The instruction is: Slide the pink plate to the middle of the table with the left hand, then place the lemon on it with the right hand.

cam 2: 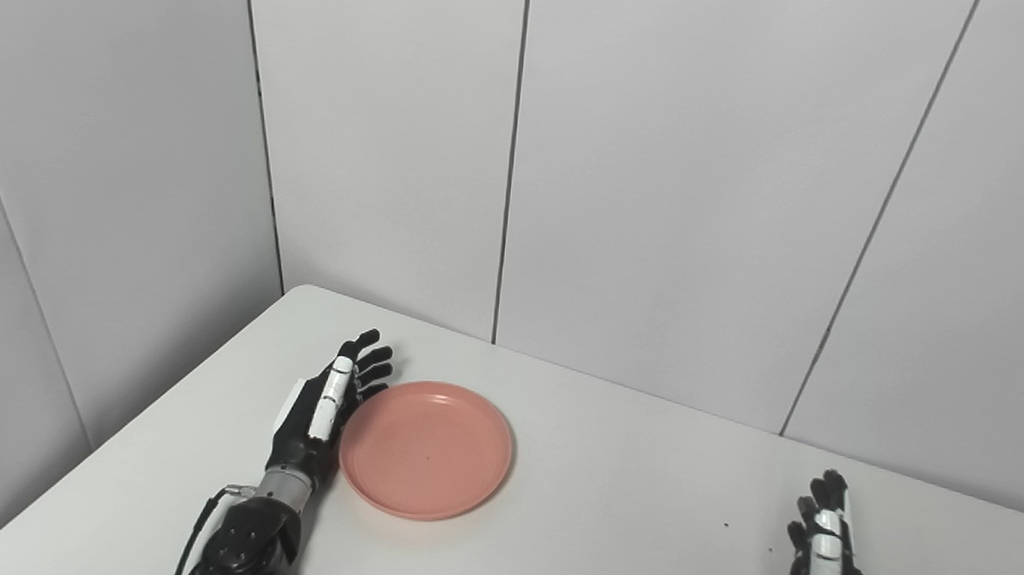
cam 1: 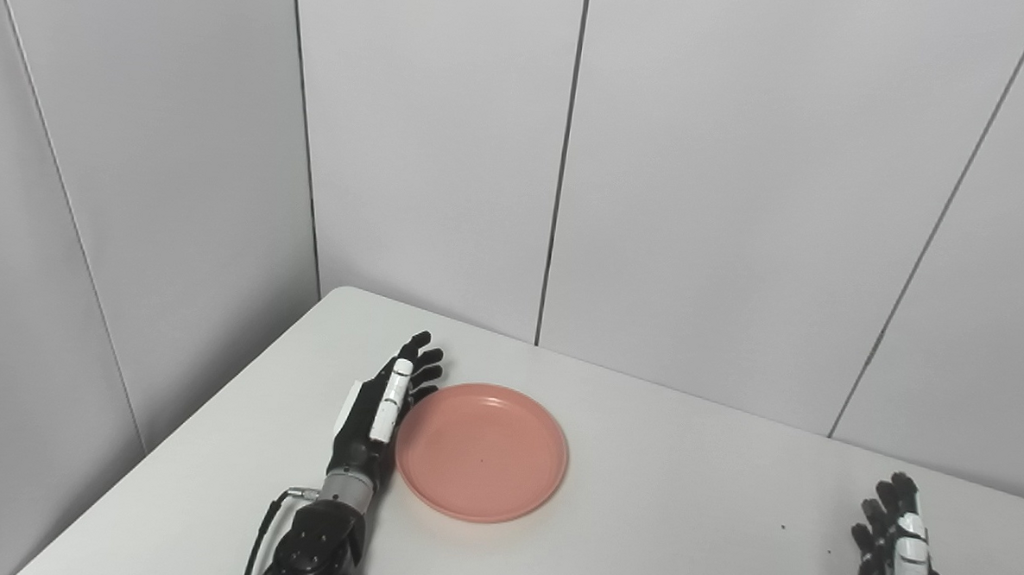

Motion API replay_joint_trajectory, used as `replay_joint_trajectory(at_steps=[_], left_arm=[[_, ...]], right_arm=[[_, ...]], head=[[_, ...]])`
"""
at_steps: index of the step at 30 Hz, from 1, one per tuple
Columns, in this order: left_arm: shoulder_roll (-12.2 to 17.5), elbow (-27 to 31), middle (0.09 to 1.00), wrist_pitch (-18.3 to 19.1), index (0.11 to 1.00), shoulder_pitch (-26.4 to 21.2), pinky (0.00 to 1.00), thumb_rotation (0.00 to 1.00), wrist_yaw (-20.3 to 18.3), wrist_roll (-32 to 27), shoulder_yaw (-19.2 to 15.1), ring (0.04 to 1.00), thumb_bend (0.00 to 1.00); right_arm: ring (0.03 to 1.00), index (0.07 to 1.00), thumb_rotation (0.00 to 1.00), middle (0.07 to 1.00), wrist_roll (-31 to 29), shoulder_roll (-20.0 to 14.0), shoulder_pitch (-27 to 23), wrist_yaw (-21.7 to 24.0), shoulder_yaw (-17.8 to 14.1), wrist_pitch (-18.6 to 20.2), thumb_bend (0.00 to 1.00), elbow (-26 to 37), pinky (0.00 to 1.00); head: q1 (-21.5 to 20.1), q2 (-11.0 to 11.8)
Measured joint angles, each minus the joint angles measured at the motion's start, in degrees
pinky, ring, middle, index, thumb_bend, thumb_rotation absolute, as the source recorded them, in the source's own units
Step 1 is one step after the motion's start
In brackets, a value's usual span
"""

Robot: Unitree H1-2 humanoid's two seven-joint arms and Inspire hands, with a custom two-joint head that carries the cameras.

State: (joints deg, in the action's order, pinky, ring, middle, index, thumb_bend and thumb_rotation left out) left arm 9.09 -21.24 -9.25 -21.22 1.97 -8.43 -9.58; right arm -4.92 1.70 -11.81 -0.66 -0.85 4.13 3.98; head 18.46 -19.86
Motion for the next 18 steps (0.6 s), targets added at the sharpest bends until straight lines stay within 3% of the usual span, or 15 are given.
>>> replay_joint_trajectory(at_steps=[6, 11, 16, 18], left_arm=[[-0.35, 0.15, 0.861, 0.55, 0.858, 0.0, 0.82, 1.0, -0.08, 0.84, 1.09, 0.853, 0.65], [-0.86, 0.33, 0.854, 1.31, 0.861, -0.01, 0.81, 1.0, -0.08, 1.2, 1.62, 0.847, 0.67], [-1.59, 0.48, 0.845, 1.59, 0.848, -0.06, 0.81, 1.0, -0.11, 1.48, 2.35, 0.84, 0.68], [-1.86, 0.55, 0.845, 1.68, 0.85, -0.09, 0.81, 1.0, -0.36, 1.49, 2.79, 0.843, 0.69]], right_arm=[[1.0, 1.0, 1.0, 1.0, -0.6, -0.08, 0.03, 0.07, -0.42, -1.37, 0.35, -3.95, 1.0], [1.0, 1.0, 1.0, 0.992, -0.89, -0.57, -0.51, 0.66, -0.52, -6.38, 0.48, -8.62, 1.0], [1.0, 0.996, 1.0, 0.979, -1.04, -0.55, -0.62, 1.24, -0.53, -8.14, 0.57, -10.74, 1.0], [1.0, 0.994, 1.0, 0.98, -1.07, -0.48, -0.72, 1.26, -0.52, -8.38, 0.6, -11.22, 1.0]], head=[[-2.11, -1.32], [-6.5, -3.16], [-11.24, -4.83], [-11.34, -4.83]])
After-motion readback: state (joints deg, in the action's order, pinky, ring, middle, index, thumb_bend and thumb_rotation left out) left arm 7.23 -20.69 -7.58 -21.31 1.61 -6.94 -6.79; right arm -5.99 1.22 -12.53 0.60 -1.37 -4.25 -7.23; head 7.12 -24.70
